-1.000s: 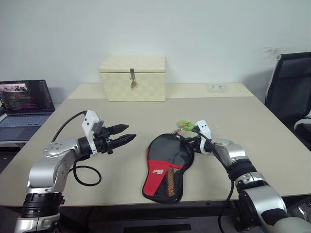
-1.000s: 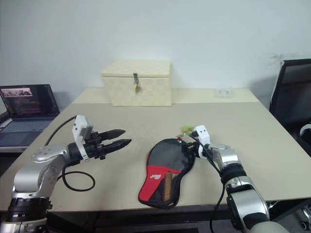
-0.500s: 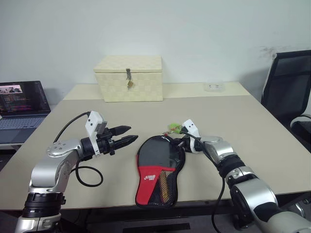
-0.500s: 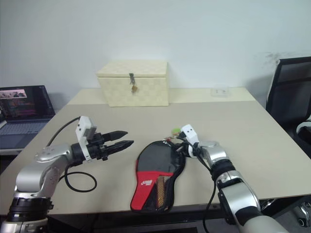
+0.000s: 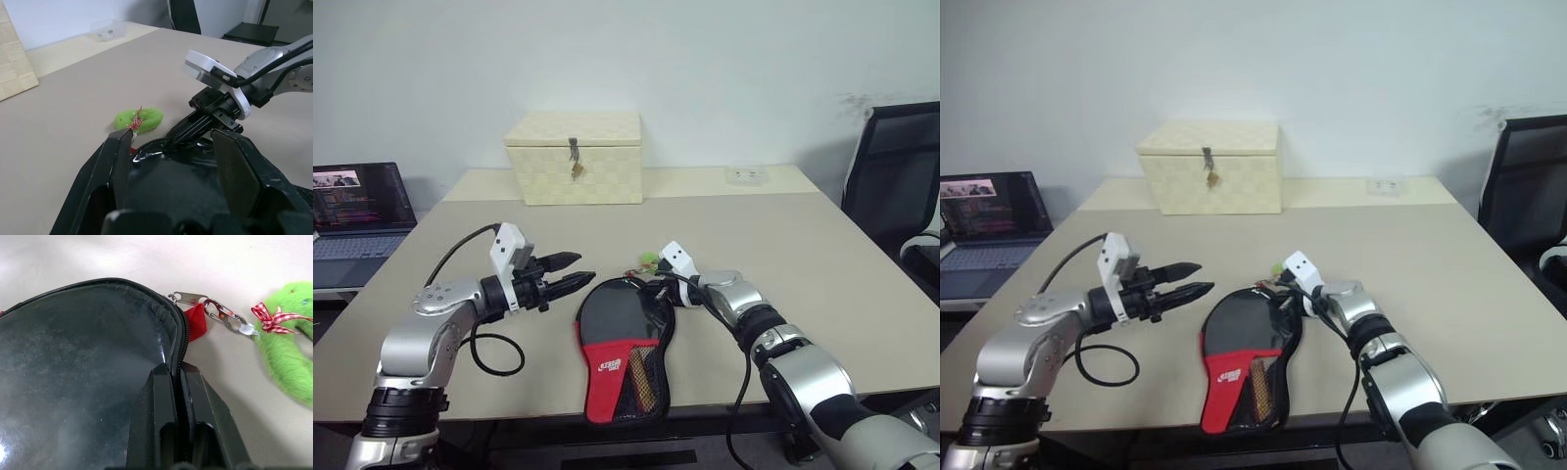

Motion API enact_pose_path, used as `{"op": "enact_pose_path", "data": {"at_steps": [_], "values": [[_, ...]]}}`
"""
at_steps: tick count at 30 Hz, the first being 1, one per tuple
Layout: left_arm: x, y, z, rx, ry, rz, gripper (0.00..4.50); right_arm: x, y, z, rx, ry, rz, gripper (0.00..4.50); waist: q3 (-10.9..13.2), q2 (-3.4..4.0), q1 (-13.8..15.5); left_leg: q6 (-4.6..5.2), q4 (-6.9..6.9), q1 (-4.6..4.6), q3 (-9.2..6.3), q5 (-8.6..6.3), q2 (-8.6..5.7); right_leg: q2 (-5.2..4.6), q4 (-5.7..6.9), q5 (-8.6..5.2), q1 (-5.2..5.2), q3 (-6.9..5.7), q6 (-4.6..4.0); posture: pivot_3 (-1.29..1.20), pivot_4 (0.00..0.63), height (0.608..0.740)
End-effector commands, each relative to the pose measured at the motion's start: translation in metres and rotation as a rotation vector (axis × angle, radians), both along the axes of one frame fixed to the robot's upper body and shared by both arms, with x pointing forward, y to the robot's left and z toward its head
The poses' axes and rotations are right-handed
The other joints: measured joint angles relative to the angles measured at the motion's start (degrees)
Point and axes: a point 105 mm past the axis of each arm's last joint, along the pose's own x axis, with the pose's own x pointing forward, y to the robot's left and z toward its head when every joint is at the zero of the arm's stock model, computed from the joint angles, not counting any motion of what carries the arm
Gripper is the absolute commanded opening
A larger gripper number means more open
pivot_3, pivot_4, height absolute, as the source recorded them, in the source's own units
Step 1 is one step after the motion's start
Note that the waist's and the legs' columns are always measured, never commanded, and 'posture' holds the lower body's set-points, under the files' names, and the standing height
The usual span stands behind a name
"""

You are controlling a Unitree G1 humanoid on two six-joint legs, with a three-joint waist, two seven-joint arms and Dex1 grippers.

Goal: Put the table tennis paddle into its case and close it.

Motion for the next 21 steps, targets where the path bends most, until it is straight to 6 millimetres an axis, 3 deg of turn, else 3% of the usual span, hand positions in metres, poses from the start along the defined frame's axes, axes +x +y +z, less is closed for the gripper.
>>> {"op": "enact_pose_path", "data": {"at_steps": [1, 9, 12, 18, 21], "values": [[0.0, -0.003, 0.01, 0.003, -0.048, -0.013, 2.8, 0.008, -0.012, 0.015, 0.028, -0.007, -0.059, 0.06, 0.0, 0.0, 0.11, 0.0, 0.01, 0.0, 0.0, 0.0, -0.01, -0.01, 0.01, 0.0, 0.01, 0.0, 0.0, 0.0, 0.15, 0.74], [0.002, 0.004, 0.012, -0.001, -0.06, 0.013, 2.8, 0.006, -0.029, 0.008, 0.075, 0.012, -0.13, 0.06, 0.02, 0.03, 1.14, 0.0, 0.01, -0.05, -0.03, 0.0, -0.04, -0.06, -0.05, 0.0, 0.02, 0.0, 0.0, 0.0, 0.15, 0.74], [0.002, 0.008, 0.012, -0.002, -0.061, 0.024, 2.8, 0.001, -0.029, 0.008, 0.112, 0.032, -0.126, 0.73, 0.02, 0.03, 1.5, 0.0, 0.02, -0.04, -0.04, 0.0, -0.04, -0.06, -0.04, 0.0, 0.03, -0.01, 0.0, 0.0, 0.15, 0.74], [0.002, 0.025, 0.012, -0.01, -0.046, 0.069, 2.8, -0.01, -0.022, 0.024, 0.202, 0.006, -0.095, 2.74, 0.05, 0.08, 1.43, 0.0, -0.01, -0.06, -0.04, 0.0, -0.02, -0.06, -0.07, 0.0, -0.02, -0.02, 0.0, 0.0, 0.15, 0.74], [0.0, 0.034, 0.009, -0.012, -0.022, 0.076, 2.8, -0.01, -0.023, 0.028, 0.217, -0.018, -0.117, 2.74, 0.08, 0.11, 1.29, 0.0, -0.03, -0.05, -0.03, 0.0, 0.0, -0.05, -0.06, 0.0, -0.04, -0.03, 0.0, 0.0, 0.15, 0.74]]}}
